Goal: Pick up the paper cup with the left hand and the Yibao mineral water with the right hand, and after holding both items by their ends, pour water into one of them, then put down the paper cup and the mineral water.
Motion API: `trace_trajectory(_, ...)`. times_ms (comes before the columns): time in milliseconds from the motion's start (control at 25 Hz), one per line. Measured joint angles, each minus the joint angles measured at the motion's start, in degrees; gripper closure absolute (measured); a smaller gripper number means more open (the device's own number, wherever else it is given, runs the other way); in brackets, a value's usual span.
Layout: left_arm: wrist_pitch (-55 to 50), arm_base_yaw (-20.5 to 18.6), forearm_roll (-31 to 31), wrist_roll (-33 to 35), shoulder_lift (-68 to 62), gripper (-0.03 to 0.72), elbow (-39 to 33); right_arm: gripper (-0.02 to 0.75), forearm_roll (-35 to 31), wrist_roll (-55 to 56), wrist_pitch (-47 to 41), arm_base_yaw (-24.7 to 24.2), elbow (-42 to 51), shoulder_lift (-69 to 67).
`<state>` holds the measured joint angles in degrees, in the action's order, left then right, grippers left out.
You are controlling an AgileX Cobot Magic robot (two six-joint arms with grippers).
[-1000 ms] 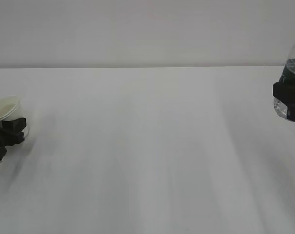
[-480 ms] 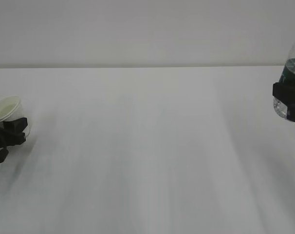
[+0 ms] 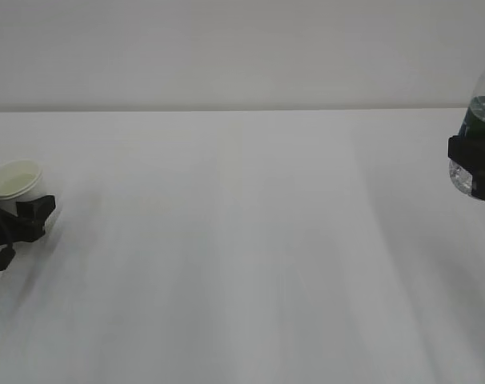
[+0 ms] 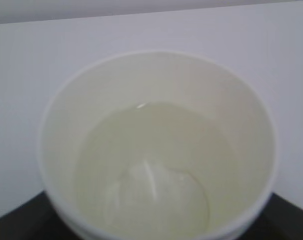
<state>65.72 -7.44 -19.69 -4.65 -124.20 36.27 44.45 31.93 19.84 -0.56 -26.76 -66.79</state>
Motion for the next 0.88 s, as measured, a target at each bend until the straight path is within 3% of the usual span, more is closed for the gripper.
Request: trace_trajectory(880, 0.0, 0.0, -0.21, 0.0, 0.91, 0.127, 0.0, 0.353, 1.01, 0.46, 0.0, 0.0, 0.0, 0.0)
